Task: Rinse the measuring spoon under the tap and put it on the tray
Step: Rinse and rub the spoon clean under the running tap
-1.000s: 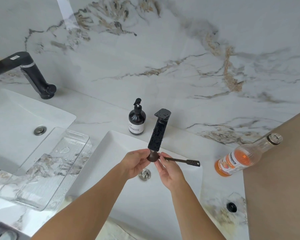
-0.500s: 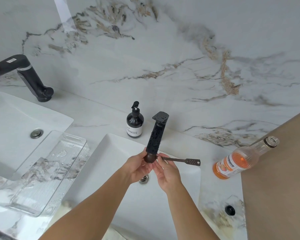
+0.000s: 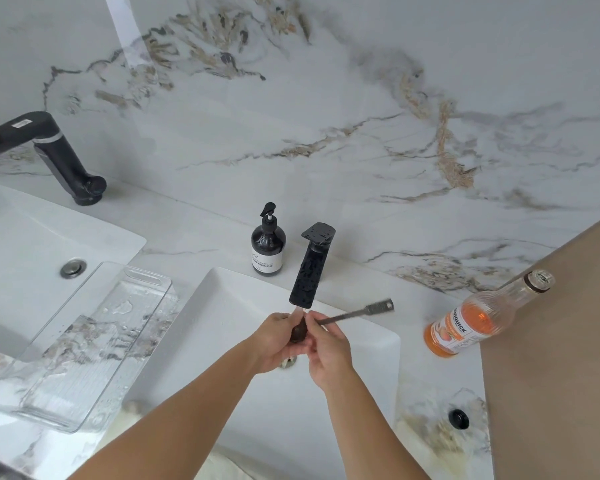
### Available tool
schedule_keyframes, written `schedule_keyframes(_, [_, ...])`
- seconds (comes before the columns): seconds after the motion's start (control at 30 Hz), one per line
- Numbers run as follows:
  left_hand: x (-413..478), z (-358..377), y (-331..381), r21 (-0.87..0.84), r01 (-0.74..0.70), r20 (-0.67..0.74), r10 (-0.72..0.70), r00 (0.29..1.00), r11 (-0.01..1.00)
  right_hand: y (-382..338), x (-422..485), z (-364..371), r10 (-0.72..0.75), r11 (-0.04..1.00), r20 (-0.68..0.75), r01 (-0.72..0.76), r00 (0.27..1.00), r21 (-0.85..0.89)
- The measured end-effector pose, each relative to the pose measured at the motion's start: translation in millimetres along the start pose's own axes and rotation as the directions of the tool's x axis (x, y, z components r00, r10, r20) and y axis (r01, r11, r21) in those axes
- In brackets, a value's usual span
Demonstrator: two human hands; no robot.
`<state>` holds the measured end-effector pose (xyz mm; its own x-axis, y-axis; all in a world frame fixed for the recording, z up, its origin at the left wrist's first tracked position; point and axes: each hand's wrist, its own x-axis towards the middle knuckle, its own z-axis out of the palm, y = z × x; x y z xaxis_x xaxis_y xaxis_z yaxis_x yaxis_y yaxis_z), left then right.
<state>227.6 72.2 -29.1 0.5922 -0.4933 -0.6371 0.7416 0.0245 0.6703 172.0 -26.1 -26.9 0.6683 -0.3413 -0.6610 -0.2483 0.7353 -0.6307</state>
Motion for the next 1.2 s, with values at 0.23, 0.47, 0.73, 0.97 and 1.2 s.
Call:
schedule_keyframes(0.23, [-21.2, -34.3, 0.4, 0.039, -0.073, -0.209, 0.079, 0.975, 0.997, 4.7, 0.3, 21.6, 0.040, 0.998, 0.063, -0.037, 0.997, -0.048])
schedule_keyframes(0.47, [-22.7, -45.1, 6.7, 0.167, -0.084, -0.257, 0.125, 0.958, 0.982, 31.8, -3.7, 38.4, 0.099, 0.995, 0.112, -0.102, 0.989, 0.020])
schedule_keyframes(0.73, [-22.9, -59.5, -3.3, 0.073, -0.069, -0.251, 0.085, 0.964, 0.995, -2.4, 7.6, 16.6, 0.037, 0.995, 0.042, -0.041, 0.998, 0.094])
schedule_keyframes(0.97, [-25.3, -78.2, 5.1, 0.024, -0.022, -0.387, 0.030, 0.921, 0.999, -28.1, 14.3, 0.2, -0.011, 0.994, -0.051, 0.016, 0.999, 0.104])
schedule_keyframes(1.2, [-34.0, -106.1, 22.4, -0.001, -0.104, -0.522, 0.088, 0.849, 0.995, -23.1, 6.2, 3.0, 0.048, 0.998, 0.089, -0.044, 0.995, -0.036])
